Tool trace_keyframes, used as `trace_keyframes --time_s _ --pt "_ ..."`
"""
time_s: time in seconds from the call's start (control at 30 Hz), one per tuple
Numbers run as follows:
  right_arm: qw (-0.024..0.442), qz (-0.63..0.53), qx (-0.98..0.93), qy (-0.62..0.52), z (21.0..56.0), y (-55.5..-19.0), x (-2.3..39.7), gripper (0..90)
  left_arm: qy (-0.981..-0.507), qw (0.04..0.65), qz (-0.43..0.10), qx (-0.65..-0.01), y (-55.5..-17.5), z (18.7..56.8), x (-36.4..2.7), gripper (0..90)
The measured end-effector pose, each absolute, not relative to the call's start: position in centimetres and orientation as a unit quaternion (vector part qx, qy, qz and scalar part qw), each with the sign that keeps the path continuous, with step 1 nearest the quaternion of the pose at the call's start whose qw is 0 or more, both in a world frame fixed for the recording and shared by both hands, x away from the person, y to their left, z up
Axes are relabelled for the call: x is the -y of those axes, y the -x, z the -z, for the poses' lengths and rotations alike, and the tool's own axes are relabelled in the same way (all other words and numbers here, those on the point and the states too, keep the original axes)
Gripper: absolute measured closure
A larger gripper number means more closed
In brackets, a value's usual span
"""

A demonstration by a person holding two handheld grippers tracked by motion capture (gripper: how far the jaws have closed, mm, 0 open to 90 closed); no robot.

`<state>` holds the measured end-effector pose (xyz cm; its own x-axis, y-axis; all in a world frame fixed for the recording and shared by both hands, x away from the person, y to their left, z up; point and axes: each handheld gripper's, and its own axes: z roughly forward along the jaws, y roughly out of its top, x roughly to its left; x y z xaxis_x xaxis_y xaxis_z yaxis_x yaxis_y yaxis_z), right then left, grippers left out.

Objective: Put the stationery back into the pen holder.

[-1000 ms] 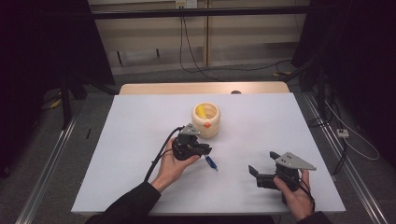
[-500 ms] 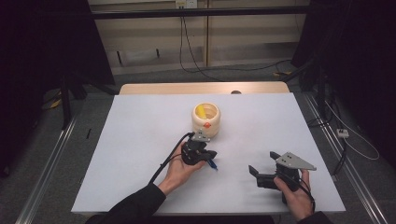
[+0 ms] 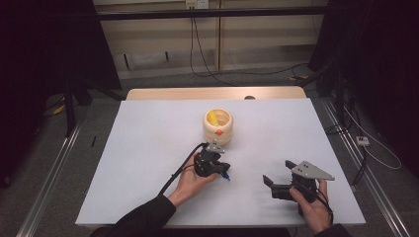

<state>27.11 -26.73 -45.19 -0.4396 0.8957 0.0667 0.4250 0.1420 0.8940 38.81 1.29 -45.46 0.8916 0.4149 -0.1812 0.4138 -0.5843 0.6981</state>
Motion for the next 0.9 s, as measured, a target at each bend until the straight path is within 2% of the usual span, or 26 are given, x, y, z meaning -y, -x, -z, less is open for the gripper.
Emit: trace_keyframes --time_s 0.9 --pt "0.255 -0.462 -0.712 -0.463 45.2 -27.1 26.7 4.1 -0.902 0.354 0.044 -0.243 -39.5 45.0 -2.4 90.0"
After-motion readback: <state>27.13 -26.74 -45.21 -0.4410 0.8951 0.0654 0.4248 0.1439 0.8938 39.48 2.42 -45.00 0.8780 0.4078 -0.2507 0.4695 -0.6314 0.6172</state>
